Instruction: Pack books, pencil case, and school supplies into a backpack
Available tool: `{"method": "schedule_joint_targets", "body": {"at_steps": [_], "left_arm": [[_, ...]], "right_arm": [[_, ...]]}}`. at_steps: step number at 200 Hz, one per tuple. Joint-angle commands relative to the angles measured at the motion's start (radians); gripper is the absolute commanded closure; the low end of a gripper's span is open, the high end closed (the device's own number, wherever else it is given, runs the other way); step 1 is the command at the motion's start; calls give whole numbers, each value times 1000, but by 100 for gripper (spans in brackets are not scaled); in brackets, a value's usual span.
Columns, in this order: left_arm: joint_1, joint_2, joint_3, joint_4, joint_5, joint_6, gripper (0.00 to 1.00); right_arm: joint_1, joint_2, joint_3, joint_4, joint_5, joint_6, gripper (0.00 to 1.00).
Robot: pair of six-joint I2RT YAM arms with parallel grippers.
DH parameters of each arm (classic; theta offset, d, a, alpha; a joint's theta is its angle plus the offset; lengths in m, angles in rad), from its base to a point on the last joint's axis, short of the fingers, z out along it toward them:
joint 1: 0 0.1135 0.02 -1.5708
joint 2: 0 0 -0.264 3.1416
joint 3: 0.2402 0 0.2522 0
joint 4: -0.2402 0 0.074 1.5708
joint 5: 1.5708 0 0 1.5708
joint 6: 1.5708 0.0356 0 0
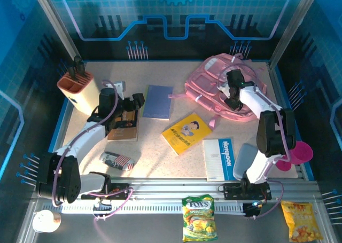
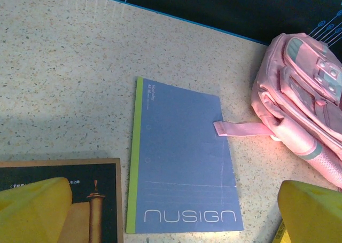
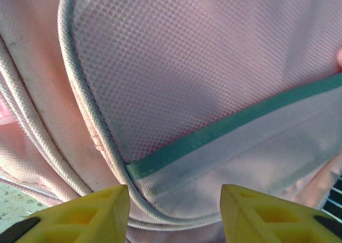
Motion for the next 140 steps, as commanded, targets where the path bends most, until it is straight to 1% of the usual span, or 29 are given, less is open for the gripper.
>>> {"method": "schedule_joint_targets", "body": {"at_steps": [1,18,39,47,60,83,103,111,120,140], "left_arm": [[-4,14,42,-19,22,4,1],[-4,17,42,-19,24,3,1],[-4,21,42,-19,26,3,1],[-4,24,42,-19,26,3,1],[-4,23,42,-22,27,3,1],[-3,20,42,-26,30,3,1],[-4,20,40,-27,27,5,1],[-4,20,39,-27,27,5,1],[-4,22,40,-25,28,5,1],[-4,25,40,-27,27,5,1]], "right_arm": [[-18,35,18,-11,4,-85,51],[-20,46,14,1,-10,-93,51],[-21,70,8,35,6,-100,51],[-21,82,8,40,10,-107,56],[-22,94,11,31,7,-108,58],[-21,85,7,1,-36,-101,53],[-22,56,22,-52,-135,-76,46],[-21,43,23,-52,-156,-69,45],[-17,35,17,-33,-153,-70,45],[-14,51,15,-6,-96,-87,48]]}}
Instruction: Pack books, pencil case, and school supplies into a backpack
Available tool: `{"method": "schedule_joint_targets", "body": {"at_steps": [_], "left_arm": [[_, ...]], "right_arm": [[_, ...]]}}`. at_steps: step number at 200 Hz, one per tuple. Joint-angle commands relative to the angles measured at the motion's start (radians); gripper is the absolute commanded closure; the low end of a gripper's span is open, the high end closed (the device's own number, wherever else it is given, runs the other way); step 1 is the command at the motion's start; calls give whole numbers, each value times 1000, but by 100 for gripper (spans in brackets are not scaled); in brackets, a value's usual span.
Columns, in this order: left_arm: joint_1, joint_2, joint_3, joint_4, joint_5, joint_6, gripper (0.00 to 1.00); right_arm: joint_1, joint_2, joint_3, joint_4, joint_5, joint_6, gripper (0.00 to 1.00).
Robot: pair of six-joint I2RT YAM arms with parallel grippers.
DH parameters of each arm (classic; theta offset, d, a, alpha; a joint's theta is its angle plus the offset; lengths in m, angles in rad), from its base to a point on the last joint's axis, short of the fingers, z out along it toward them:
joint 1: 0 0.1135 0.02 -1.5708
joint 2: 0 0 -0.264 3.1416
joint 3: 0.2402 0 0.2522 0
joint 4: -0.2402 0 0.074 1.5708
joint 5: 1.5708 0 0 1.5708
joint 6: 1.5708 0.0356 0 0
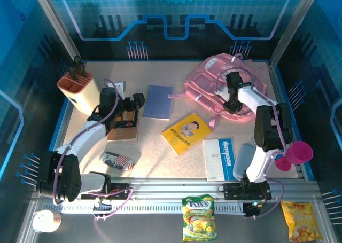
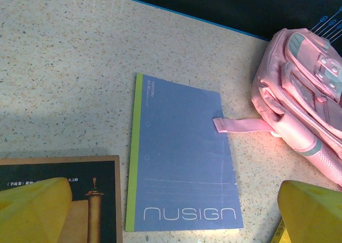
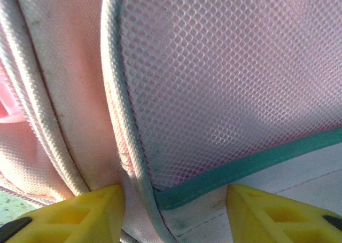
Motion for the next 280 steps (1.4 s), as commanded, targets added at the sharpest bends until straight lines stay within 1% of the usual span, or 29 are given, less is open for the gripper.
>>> {"method": "schedule_joint_targets", "body": {"at_steps": [1,27,50,54,61,68,71,75,83,87,102,106,115,136,165,187,221,244,257,280], "left_arm": [[-5,12,29,-12,20,5,1],[-4,12,29,-14,20,5,1],[-5,13,29,-15,23,2,1],[-4,12,28,-15,24,0,1],[-4,12,30,-16,26,-3,1],[-4,12,31,-15,30,-6,1],[-4,12,31,-17,32,-7,1],[-4,12,32,-18,34,-9,1],[-4,13,33,-21,34,-17,1],[-4,15,34,-23,34,-21,1],[-4,18,38,-26,51,-30,1],[-4,20,38,-26,57,-35,1],[-4,21,38,-23,70,-49,1],[-5,30,37,-7,131,-74,1],[-10,61,50,21,230,-131,1],[-29,106,76,26,281,-179,1],[-85,181,123,25,294,-234,1],[-118,237,151,31,303,-288,1],[-132,263,161,40,299,-321,1],[-145,298,171,56,285,-371,1]], "right_arm": [[-1,-16,11,-10,-16,-2,49],[0,16,3,30,56,-26,54],[0,17,-9,70,60,-32,60],[0,18,-10,75,60,-33,63],[0,16,-10,80,60,-31,65],[0,14,-9,80,55,-28,66],[0,11,-9,81,53,-27,67],[3,9,-9,80,47,-25,72],[4,4,-3,70,35,-18,75],[5,0,-2,69,29,-16,79],[13,-23,1,73,23,-3,84],[19,-31,0,75,19,0,87],[26,-51,6,77,12,15,89],[54,-104,12,100,15,56,92],[99,-150,71,81,40,143,98],[153,-134,172,-7,11,216,99],[242,-63,332,-101,31,363,100],[303,-11,419,-118,-26,478,100],[335,16,452,-96,-64,544,100],[366,69,486,-54,-179,637,99]]}}
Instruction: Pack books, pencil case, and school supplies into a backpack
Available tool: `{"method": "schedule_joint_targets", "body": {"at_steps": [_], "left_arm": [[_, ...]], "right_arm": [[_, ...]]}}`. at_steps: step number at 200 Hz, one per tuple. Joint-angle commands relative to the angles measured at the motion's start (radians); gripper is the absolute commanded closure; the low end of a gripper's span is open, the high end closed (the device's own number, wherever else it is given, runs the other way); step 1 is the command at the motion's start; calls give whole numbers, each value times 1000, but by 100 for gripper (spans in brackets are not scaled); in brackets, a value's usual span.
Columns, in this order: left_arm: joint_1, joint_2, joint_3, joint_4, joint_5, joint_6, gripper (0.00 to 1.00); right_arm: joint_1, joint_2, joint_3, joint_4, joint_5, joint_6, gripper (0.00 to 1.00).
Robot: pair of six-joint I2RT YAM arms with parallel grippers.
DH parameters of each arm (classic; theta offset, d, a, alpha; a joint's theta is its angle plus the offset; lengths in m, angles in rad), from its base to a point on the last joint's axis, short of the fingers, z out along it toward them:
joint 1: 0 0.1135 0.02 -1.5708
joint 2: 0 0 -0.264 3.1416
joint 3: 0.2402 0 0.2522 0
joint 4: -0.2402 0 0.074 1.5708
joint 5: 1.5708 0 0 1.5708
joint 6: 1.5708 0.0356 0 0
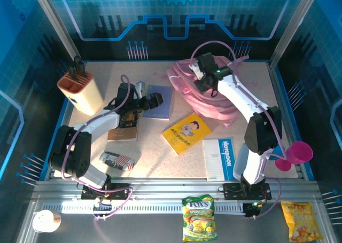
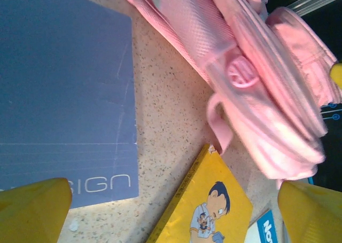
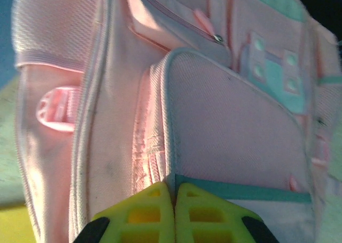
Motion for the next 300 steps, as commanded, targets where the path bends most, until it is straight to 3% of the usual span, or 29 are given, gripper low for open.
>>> {"method": "schedule_joint_targets", "body": {"at_steps": [1,19,46,61,77,120,152,217,258,300], "left_arm": [[-14,30,35,27,12,-84,1],[-18,37,32,16,-13,-112,1],[-44,43,10,14,-45,-159,1],[-68,53,1,18,-50,-192,1],[-99,70,-3,37,-50,-237,3],[-181,158,37,128,-25,-315,5],[-206,256,131,99,21,-319,7],[-225,422,299,65,67,-319,7],[-220,497,412,14,79,-275,7],[-180,519,515,-68,98,-211,7]], "right_arm": [[37,40,64,48,-132,161,99],[33,40,52,65,-137,221,83],[-6,-42,-54,108,-131,294,41],[-49,-113,-160,154,-142,343,29],[-120,-187,-277,205,-178,405,23],[-391,-250,-499,298,-386,596,22],[-500,-208,-561,355,-504,643,22],[-524,-130,-614,439,-680,663,31],[-519,-190,-717,510,-774,713,35],[-451,-281,-839,654,-867,844,38]]}}
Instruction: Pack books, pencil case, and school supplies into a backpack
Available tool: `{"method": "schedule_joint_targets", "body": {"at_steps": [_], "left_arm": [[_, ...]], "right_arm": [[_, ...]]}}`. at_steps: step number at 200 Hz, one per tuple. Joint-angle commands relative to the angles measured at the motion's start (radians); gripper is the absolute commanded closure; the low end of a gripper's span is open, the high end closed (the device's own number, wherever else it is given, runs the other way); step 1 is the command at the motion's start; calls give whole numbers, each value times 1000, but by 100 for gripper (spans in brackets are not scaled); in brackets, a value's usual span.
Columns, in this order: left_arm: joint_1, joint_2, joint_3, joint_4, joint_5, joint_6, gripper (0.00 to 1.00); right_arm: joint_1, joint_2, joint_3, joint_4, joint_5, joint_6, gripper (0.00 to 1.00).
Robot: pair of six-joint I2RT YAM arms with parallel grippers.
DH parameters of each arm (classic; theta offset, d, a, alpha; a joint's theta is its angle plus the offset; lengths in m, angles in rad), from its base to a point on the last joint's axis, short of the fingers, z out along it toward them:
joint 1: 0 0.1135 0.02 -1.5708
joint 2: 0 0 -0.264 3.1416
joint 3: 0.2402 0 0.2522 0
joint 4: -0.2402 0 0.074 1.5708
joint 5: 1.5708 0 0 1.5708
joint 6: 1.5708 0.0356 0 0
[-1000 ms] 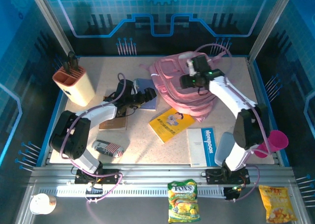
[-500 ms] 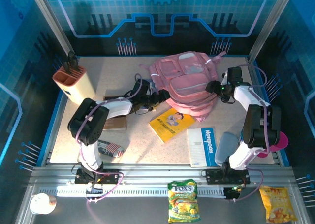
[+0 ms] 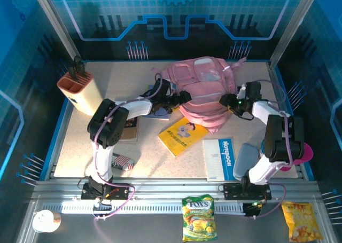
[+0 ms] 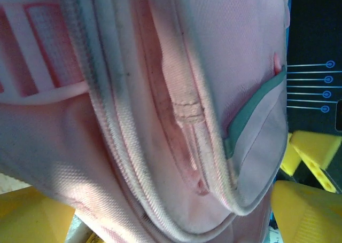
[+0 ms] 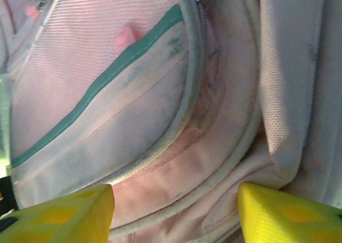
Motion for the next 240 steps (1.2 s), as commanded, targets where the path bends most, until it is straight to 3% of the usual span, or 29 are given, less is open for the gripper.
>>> {"method": "schedule_joint_targets", "body": {"at_steps": [1,42,88,122,168,198,240], "left_arm": [[26,10,69,-49,45,61,7],[78,-11,92,-59,83,94,6],[137,6,189,-193,65,171,6],[159,-42,180,-298,-17,220,6],[157,-177,5,-298,-46,214,5],[144,-259,-123,-222,-28,147,6],[107,-298,-246,-72,-10,25,8]], "right_arm": [[61,-66,-66,86,-136,114,38],[182,-137,-151,192,-116,236,38],[302,-70,-140,354,-103,360,39],[252,-158,-122,185,14,263,39],[110,-328,-129,-69,262,127,30],[16,-272,-121,-70,199,112,29],[1,-79,-29,-3,48,118,31]]}}
